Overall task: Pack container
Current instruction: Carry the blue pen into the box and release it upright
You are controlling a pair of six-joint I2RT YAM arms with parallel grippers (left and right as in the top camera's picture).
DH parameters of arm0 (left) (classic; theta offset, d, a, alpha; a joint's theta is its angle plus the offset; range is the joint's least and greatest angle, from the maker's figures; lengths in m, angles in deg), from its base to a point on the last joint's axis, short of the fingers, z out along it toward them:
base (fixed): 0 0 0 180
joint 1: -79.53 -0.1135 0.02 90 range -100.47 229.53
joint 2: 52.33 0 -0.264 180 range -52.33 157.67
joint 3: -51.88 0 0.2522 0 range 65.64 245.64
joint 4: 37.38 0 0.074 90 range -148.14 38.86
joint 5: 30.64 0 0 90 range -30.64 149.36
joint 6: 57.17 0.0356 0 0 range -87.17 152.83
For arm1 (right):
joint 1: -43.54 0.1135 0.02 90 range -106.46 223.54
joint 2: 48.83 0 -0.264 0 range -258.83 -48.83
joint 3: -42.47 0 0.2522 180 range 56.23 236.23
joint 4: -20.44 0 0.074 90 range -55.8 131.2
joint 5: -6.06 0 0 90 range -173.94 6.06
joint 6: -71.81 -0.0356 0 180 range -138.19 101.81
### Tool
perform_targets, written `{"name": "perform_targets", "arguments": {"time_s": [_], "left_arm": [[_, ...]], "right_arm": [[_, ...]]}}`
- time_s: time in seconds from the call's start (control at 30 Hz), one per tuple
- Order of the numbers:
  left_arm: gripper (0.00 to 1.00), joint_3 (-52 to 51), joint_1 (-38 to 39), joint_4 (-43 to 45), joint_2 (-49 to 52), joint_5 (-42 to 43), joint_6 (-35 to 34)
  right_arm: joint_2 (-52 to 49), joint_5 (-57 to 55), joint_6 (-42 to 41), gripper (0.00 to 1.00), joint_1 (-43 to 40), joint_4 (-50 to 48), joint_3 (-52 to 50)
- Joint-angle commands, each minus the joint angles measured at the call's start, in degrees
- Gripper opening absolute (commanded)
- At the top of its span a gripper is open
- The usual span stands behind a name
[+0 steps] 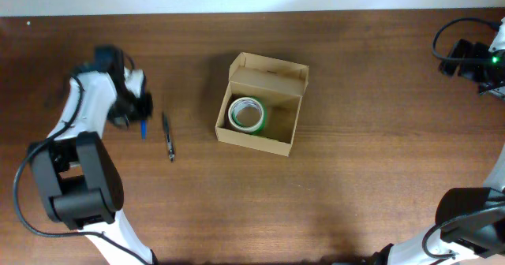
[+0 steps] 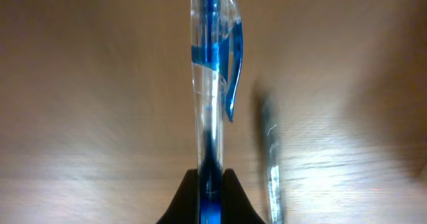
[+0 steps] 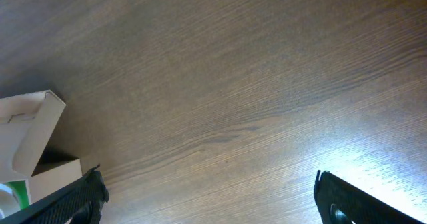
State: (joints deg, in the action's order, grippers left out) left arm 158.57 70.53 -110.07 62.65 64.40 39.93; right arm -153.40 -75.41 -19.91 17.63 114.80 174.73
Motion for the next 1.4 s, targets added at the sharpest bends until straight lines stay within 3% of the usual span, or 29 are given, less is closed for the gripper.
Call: {"name": "perform_targets", "arguments": {"time_s": [0.0, 0.2, 0.47, 0.73, 1.07, 1.37], "left_arm": [[0.02, 13.11, 1.31, -3.63, -5.01, 3.37, 11.65], [0.02, 29.59, 10.75, -11.45, -8.11, 6.12, 30.95], [0.02, 30.08, 32.02, -20.04, -7.13, 1.99, 49.29], [0.02, 29.75, 41.35, -26.32, 0.22, -0.35, 55.93], [0.01, 29.75, 40.33, -28.35, 10.43, -0.28, 60.28], [0.02, 29.73, 39.67, -29.11, 17.00, 0.81, 60.26]], "right_arm": [[-0.46, 0.52, -0.50, 0.99, 0.02, -0.04, -0.20], [-0.46, 0.52, -0.50, 0.99, 0.02, -0.04, -0.20], [-0.46, 0.50, -0.50, 0.99, 0.02, -0.04, -0.20], [-0.46, 0.52, -0.50, 0.99, 0.02, -0.04, -0.20], [-0.46, 0.50, -0.50, 0.99, 0.02, -0.04, -0.20], [-0.46, 0.50, -0.50, 0.99, 0.02, -0.04, -0.20]]}}
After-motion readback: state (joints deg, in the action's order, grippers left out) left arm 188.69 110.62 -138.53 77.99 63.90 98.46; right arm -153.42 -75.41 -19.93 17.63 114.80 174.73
